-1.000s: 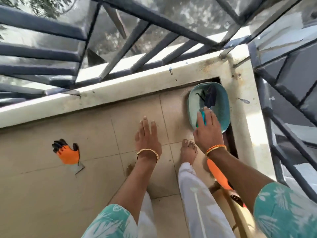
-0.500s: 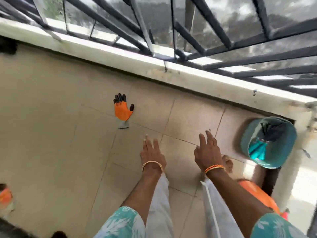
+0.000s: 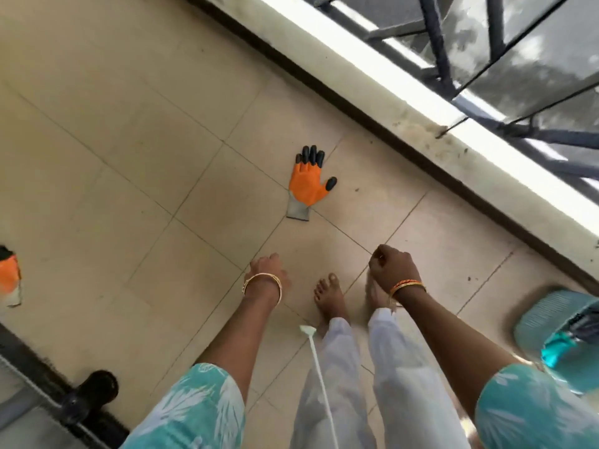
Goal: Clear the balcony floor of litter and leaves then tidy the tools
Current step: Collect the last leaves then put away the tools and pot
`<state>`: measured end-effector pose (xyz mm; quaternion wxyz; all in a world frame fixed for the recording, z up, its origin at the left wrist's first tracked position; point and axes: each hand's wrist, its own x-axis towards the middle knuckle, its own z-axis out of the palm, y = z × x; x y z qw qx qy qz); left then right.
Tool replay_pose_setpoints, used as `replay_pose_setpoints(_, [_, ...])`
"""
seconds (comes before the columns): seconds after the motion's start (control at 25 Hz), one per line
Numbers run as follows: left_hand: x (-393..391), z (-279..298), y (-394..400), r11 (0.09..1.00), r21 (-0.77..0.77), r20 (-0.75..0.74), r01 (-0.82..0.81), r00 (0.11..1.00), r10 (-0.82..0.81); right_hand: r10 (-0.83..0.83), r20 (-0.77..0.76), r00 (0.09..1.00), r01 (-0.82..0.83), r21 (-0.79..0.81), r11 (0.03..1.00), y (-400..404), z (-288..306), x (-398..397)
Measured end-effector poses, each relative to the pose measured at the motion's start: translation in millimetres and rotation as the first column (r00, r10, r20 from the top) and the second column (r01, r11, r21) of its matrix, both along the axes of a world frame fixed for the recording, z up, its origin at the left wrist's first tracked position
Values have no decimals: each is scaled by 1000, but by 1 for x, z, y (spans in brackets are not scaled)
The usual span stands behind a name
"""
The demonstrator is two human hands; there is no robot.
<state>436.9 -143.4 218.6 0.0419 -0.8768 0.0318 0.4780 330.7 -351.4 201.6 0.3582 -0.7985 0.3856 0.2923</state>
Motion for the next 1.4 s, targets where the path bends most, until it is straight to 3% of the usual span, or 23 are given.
replay_pose_setpoints(0.2, [24,-60,16,943,-73,-38,-325,945,323,-36,-79,996,43,91,995,21,-64,74])
replay_pose_setpoints(0.36, [47,-120,10,940,-136,57,-313,945,323,96,-86,992,-85,116,990,37,-136,118])
replay_pose_setpoints(0.44, [59,-159,5,924,-202,74,-323,936,344,80,-102,992,-67,124,990,43,-174,134])
replay_pose_setpoints(0.68, [113,-265,-31,836,-451,154,-313,895,418,-290,-121,949,311,228,923,67,-268,162])
replay_pose_setpoints(0.84, [141,-292,-52,820,-432,137,-374,872,470,-430,-154,889,451,141,881,78,-288,173])
replay_pose_setpoints(1.0, [152,-286,-66,813,-390,-3,-433,883,469,-633,-205,747,665,225,712,79,-278,172])
replay_pose_setpoints(1.04, [152,-282,-65,754,-384,-66,-533,831,553,-668,-187,720,693,238,681,78,-268,172])
replay_pose_setpoints(1.16, [148,-256,-60,451,-334,-312,-828,548,776,-724,-95,683,724,226,652,64,-235,168])
replay_pose_setpoints(1.28, [125,-211,-59,316,-199,-387,-928,370,844,-612,-41,790,601,252,759,43,-191,156])
replay_pose_setpoints(1.4, [98,-156,-63,56,-138,-457,-989,114,882,-556,-111,824,560,310,769,31,-138,143])
